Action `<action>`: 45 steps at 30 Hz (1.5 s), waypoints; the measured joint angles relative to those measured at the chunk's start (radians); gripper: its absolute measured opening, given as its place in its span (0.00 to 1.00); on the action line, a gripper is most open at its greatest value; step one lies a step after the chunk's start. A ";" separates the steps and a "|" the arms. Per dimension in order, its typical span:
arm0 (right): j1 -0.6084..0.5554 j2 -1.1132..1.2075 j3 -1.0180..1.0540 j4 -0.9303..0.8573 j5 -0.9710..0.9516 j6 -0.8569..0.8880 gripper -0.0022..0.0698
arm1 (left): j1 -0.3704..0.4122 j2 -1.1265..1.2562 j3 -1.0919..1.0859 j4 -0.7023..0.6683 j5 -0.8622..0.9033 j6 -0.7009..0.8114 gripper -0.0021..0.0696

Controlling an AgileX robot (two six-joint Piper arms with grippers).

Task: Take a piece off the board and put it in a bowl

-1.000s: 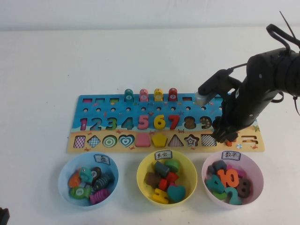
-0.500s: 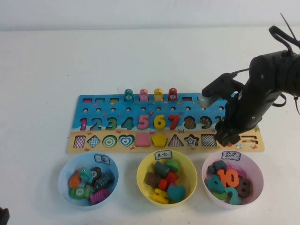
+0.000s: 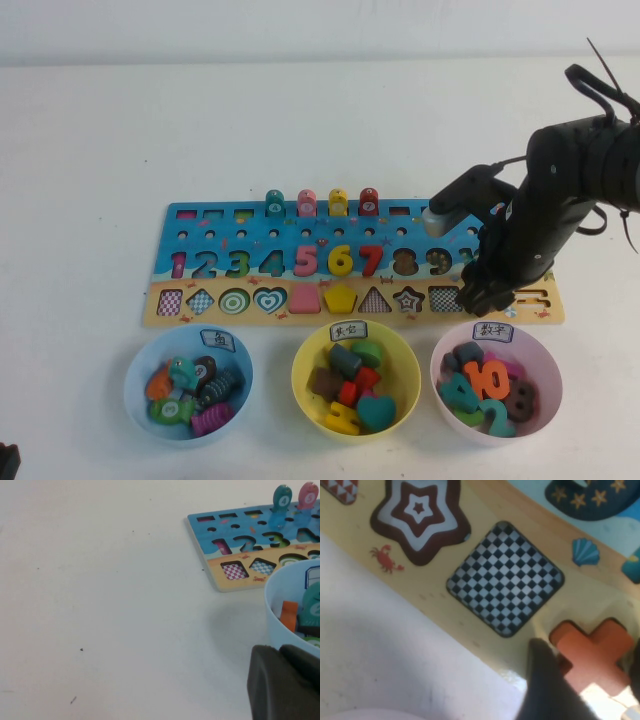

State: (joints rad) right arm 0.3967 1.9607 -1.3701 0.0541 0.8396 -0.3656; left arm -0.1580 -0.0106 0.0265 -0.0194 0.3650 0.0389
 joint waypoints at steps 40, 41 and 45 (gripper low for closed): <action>-0.001 -0.012 -0.042 -0.004 0.066 0.000 0.37 | 0.000 0.000 0.000 0.000 0.000 0.000 0.02; -0.001 -0.012 -0.052 -0.004 0.077 0.000 0.37 | 0.000 0.000 0.000 0.000 0.000 0.000 0.02; -0.001 -0.012 -0.087 -0.005 0.124 0.000 0.37 | 0.000 0.000 0.000 0.000 0.000 0.000 0.02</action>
State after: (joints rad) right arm 0.3954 1.9484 -1.4568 0.0488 0.9632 -0.3656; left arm -0.1580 -0.0106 0.0265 -0.0194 0.3650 0.0389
